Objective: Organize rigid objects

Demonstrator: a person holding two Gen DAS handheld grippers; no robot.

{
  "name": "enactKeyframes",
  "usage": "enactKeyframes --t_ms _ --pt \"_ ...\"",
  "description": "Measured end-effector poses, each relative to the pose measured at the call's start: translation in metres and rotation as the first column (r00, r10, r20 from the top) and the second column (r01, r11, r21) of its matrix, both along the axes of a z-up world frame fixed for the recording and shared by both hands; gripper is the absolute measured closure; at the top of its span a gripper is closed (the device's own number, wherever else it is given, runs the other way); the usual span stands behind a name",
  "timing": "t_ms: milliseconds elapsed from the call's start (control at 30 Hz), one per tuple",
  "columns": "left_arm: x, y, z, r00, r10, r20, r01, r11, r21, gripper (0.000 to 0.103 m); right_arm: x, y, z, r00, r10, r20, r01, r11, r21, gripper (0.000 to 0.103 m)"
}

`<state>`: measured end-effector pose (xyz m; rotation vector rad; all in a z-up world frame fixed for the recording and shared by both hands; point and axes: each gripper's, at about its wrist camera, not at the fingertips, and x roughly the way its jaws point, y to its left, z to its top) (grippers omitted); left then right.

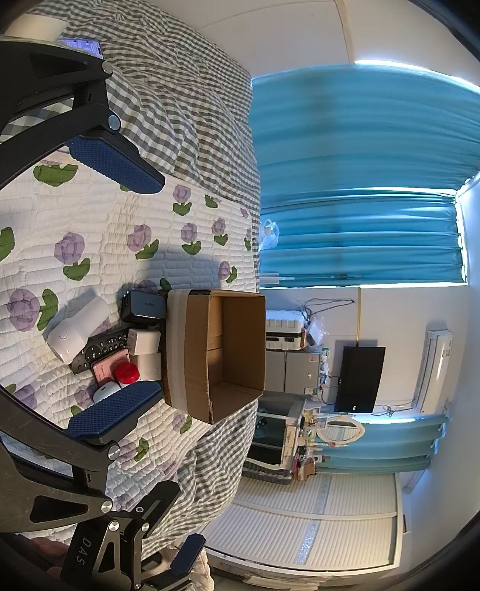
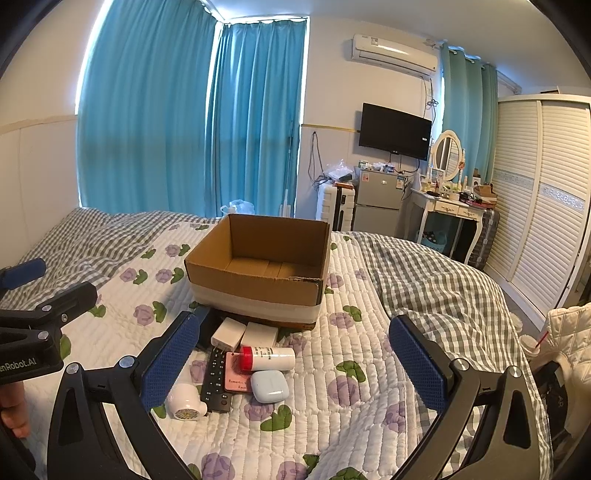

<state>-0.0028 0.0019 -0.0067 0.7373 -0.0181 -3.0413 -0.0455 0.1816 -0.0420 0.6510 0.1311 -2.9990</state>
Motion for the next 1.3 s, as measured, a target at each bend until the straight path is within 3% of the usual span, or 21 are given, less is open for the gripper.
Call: enactKeyframes --t_ms 1300 --pt "-0.002 0.008 0.01 1.0 0.014 0.021 -0.014 1.0 -0.014 0.0 0.0 0.002 0.002 1.0 0.0 0.016 0.0 1.0 0.011 0.0"
